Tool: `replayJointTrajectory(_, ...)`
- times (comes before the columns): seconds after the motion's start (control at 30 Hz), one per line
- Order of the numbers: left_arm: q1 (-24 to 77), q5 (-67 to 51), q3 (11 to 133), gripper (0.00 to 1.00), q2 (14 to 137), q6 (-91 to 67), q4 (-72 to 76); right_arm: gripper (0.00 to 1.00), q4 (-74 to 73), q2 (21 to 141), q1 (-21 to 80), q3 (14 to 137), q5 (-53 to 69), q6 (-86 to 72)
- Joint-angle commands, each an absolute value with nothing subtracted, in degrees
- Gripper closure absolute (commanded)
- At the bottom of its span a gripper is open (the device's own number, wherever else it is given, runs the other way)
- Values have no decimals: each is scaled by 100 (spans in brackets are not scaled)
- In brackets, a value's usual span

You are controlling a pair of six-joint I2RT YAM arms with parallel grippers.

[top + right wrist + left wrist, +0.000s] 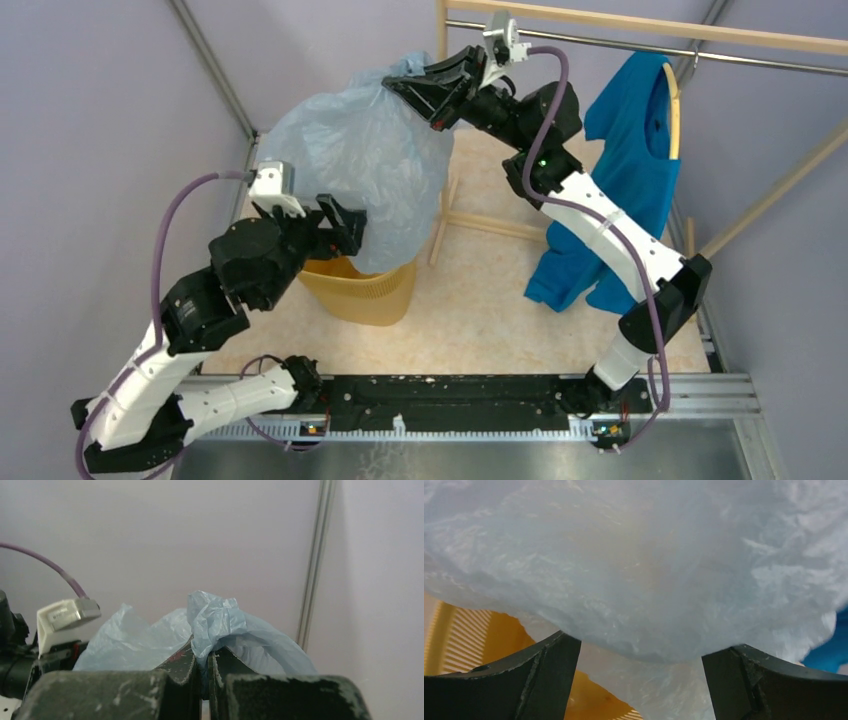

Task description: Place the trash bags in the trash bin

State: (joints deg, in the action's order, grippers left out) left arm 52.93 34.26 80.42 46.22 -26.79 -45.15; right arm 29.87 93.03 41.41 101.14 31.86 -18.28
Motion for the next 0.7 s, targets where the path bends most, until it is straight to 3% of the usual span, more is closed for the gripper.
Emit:
replayJointTrajectory(0.0, 5309, 2464, 7591, 11, 4173, -3179, -3820, 100, 3497, 9666, 4150, 10749, 3723, -2357)
replayJointTrajectory(0.1, 5309, 1628, 7630, 19, 4106, -2999, -3567, 100, 3720, 9727, 4146, 10693, 3897, -2687)
replayJointTrajectory(0.27, 5309, 449, 8566, 23, 4574, -2481, -4392, 100, 3879, 9749, 4172, 10484, 3874, -2864)
replayJointTrajectory(0.37, 5309, -157, 9114, 22, 4814, -2213, -4741, 100, 3867, 9755, 4186, 10406, 3747, -2825)
replayJointTrajectory(0.5, 5309, -945, 9369, 7, 5105, -1969, -4845, 100, 3755, 9780, 4195, 10406, 3529, -2751)
replayJointTrajectory(0.67, 5309, -2199, 9150, 12, 5733, -1705, -4155, 100, 3607, 9860, 4279, 10529, 3393, -2655)
